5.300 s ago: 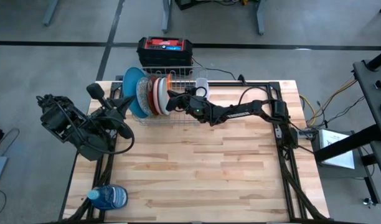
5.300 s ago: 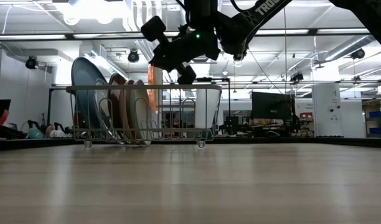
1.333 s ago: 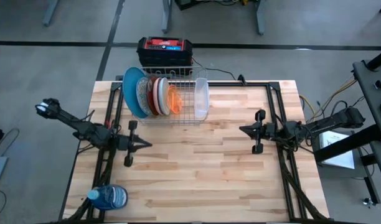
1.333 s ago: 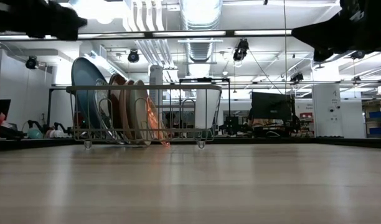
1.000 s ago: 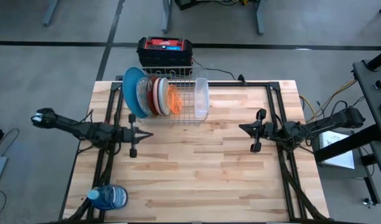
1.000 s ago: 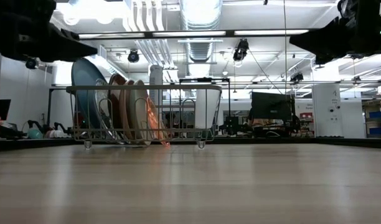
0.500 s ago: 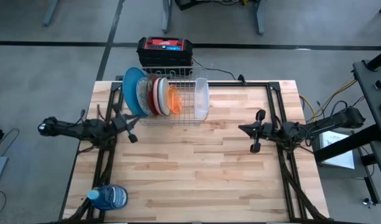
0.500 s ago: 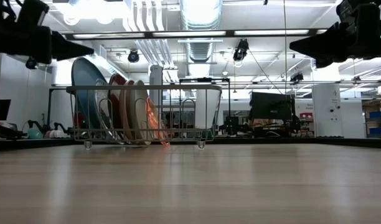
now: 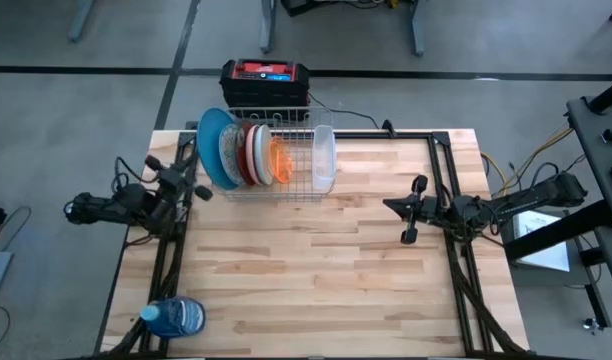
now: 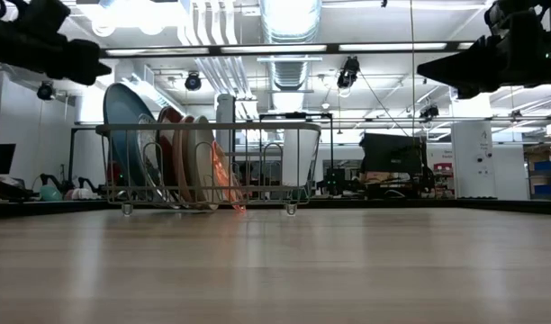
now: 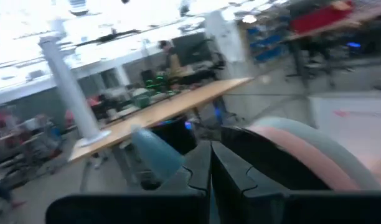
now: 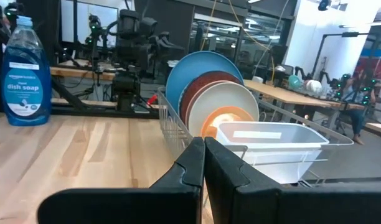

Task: Sort dishes
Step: Return to Home Position

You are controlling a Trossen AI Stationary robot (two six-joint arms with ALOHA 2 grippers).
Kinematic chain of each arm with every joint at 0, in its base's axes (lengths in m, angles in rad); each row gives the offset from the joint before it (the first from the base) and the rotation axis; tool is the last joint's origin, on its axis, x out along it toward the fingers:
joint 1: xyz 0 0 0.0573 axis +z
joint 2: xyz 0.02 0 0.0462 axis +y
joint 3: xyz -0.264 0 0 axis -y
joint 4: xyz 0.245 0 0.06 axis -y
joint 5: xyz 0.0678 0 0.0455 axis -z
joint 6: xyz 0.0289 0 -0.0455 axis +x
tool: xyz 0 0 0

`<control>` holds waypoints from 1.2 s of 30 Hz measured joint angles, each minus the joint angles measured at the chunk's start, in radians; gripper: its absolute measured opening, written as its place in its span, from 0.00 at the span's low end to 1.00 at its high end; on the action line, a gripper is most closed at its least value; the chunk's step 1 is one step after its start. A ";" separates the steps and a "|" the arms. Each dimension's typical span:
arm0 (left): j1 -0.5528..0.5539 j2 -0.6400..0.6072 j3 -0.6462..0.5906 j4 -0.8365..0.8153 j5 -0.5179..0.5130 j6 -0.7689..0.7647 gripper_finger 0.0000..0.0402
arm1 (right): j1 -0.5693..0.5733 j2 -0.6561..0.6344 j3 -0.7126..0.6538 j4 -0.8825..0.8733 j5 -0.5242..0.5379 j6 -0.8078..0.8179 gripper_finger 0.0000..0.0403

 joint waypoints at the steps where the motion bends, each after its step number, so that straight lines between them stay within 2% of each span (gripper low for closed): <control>1: 0.011 -0.001 -0.002 0.035 -0.010 0.018 0.00 | -0.004 0.000 0.000 0.000 0.000 -0.002 0.00; 8: 0.129 -0.011 -0.001 0.095 -0.044 0.081 0.00 | -0.025 0.000 -0.002 0.000 0.000 -0.002 0.00; 13: 0.323 -0.009 -0.012 0.092 -0.041 0.089 0.00 | -0.028 0.000 -0.002 0.000 0.000 -0.002 0.00; 16: 0.454 -0.009 -0.016 0.093 -0.004 0.088 0.00 | -0.028 0.000 -0.002 0.000 0.000 0.006 0.00; 18: 0.533 -0.006 -0.024 0.093 0.043 0.080 0.00 | -0.028 0.000 -0.002 -0.003 0.000 0.006 0.00; 23: 0.701 0.001 -0.063 0.097 0.263 0.050 0.00 | -0.028 0.000 -0.002 -0.015 0.000 0.007 0.00; 26: 0.780 0.011 -0.078 0.091 0.306 0.036 0.00 | -0.028 0.000 -0.002 -0.023 0.000 0.019 0.01; 29: 0.840 0.019 -0.091 0.098 0.364 0.000 0.00 | -0.028 0.000 -0.002 -0.023 0.000 0.025 0.01; 33: 0.902 0.036 -0.125 0.107 0.554 -0.027 0.00 | -0.028 0.000 -0.002 -0.022 0.000 0.008 0.01; 36: 0.934 0.055 -0.138 0.136 0.589 -0.045 0.00 | -0.028 0.000 -0.002 -0.022 0.000 0.007 0.01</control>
